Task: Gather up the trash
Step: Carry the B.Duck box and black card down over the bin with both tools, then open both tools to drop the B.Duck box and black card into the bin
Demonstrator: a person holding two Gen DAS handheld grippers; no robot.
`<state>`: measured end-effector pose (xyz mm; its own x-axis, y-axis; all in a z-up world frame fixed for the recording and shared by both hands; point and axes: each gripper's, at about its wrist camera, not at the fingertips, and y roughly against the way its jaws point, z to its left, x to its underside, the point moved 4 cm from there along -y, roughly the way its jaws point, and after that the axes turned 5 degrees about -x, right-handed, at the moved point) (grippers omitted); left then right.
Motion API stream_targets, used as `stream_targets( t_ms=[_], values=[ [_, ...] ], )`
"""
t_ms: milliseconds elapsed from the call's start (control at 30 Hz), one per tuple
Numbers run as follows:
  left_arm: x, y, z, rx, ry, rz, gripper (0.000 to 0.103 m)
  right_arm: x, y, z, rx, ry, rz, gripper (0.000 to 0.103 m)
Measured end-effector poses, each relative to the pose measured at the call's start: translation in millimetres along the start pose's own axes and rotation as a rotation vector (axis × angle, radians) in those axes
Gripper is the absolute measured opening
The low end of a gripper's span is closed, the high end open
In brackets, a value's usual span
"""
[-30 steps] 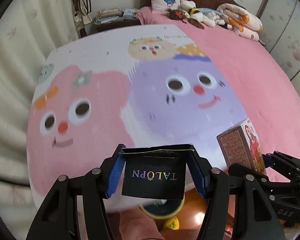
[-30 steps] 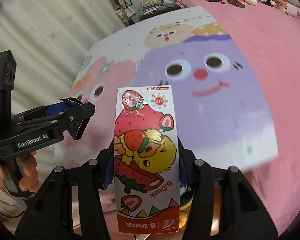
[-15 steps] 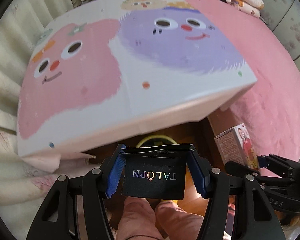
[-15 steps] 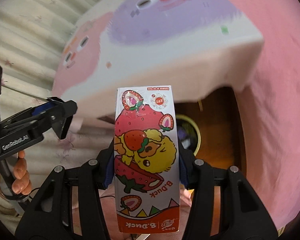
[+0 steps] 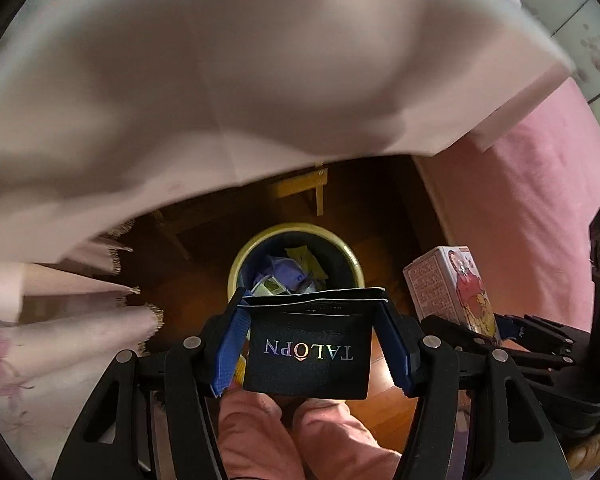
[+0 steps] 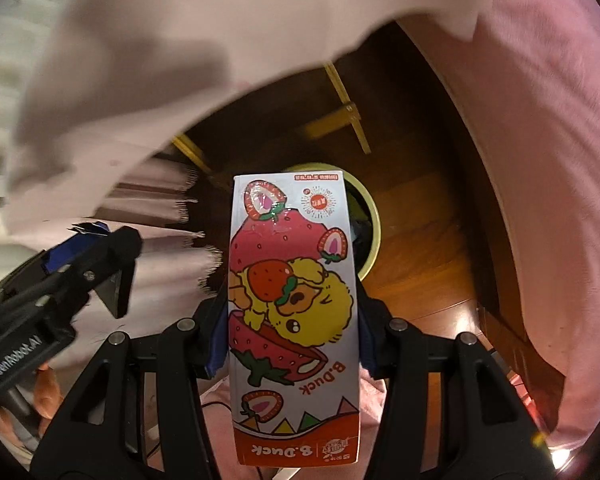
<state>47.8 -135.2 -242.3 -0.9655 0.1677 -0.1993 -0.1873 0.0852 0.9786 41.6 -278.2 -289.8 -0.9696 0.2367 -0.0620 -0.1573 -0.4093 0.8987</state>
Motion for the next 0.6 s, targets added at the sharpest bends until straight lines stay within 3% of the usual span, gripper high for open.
stream_targets(
  t_ms=[233,300,367,600],
  values=[
    [-0.9,-59.1,14.7,-0.003,0.048,0.036,0.063,1.8,-54.8,-27.2,0.024,-0.022,0.019,0.048],
    [-1.2,-70.8,19.1,-0.008,0.059,0.040,0.069,-3.0,-63.1,-30.9,0.033,-0.025,0.023,0.048],
    [-1.0,-82.5,23.9,-0.024,0.064,0.049,0.083,-2.5,-69.8,-32.7,0.036,-0.026,0.023,0.048],
    [7.6,-95.0,55.8,-0.067,0.115,0.048,0.083,-13.2,-88.5,-25.5,0.045,-0.012,0.037,0.048]
  ],
)
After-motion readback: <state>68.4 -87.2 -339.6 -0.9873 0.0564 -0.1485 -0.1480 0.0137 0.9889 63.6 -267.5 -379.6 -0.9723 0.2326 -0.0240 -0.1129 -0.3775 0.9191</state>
